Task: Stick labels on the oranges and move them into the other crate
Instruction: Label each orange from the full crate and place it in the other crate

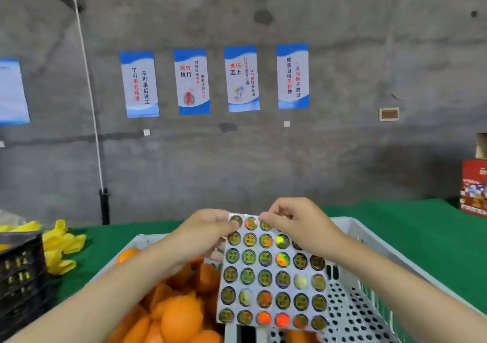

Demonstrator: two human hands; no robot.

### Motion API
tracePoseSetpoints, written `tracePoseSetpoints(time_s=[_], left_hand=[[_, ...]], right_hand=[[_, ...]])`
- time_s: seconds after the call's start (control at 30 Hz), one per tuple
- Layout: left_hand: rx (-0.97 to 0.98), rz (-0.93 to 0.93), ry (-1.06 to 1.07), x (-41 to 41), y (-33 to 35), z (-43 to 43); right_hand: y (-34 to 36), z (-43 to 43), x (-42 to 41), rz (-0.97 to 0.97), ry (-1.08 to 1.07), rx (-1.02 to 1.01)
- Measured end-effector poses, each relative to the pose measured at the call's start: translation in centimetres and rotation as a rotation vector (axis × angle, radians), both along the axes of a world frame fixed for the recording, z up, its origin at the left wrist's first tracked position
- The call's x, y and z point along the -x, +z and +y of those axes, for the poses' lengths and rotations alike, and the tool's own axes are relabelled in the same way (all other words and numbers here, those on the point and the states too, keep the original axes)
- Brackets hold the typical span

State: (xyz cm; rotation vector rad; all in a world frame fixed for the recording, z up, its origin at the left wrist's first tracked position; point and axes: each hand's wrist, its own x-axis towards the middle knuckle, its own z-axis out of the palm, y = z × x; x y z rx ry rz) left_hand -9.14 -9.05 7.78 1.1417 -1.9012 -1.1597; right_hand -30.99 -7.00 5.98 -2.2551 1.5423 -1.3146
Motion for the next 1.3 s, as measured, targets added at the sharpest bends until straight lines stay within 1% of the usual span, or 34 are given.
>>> tracePoseSetpoints(time_s=[0.1,0.13,0.2,0.27,0.33,0.43,0.53,0.63,0.73,0.83,0.9,0.93,1.0,1.03,1.07,1.2,1.3], left_hand=[[-0.005,-0.004,-0.02,1.1,-1.3,-1.3],[0.02,0.024,0.002,1.5,-2.1,-1.4],[0.067,0.101,0.086,2.4,-3.7,-1.5],[0.086,0.116,0.145,3.1,-5.0,-1.1],[0.085,0.125,0.153,3.7,-5.8,-0.3],[0.036,0.173,0.102,4.5,-6.0,1.3],[0.056,0.199,0.118,4.9,-6.6,1.7],[0.016,0.267,0.118,4.6,-6.7,1.6],[-0.063,0.314,0.053,4.0,-6.8,1.4],[-0.114,0.309,-0.008,3.4,-7.0,0.6],[-0.153,0.299,-0.058,3.1,-7.0,0.0],[-0.165,0.262,-0.1,2.9,-6.9,-0.1],[-0.151,0.122,-0.165,2.8,-6.8,-0.2],[-0.137,0.071,-0.176,2.8,-6.9,-0.2],[-0.131,0.058,-0.163,3.0,-7.1,-0.2],[-0.109,0.191,-0.022,3.7,-7.4,-0.1],[-0.101,0.263,0.026,3.8,-7.7,-0.3]], right_hand=[[-1.1,-1.1,1.4,-0.006,-0.047,0.007],[-1.7,-1.0,1.8,0.032,-0.099,0.026],[-2.5,-0.6,2.1,0.182,-0.218,0.094],[-2.9,-0.2,1.9,0.241,-0.253,0.144],[-3.2,0.0,1.5,0.265,-0.249,0.168],[-4.3,0.1,0.8,0.27,-0.211,0.185],[-5.4,-0.2,0.3,0.199,-0.208,0.239],[-6.4,-0.5,-0.1,0.113,-0.163,0.246],[-6.4,-0.5,-0.2,0.115,-0.099,0.263],[-5.5,-0.6,0.5,0.099,-0.03,0.244],[-4.9,-0.6,1.3,0.162,-0.019,0.273],[-4.7,-0.5,1.6,0.213,-0.037,0.318],[-4.4,-0.3,1.8,0.291,-0.098,0.426],[-4.3,-0.2,1.8,0.304,-0.12,0.472],[-4.3,-0.2,1.7,0.311,-0.136,0.512],[-5.2,-0.4,1.1,0.412,-0.218,0.635],[-6.3,-0.6,0.7,0.445,-0.134,0.611]])
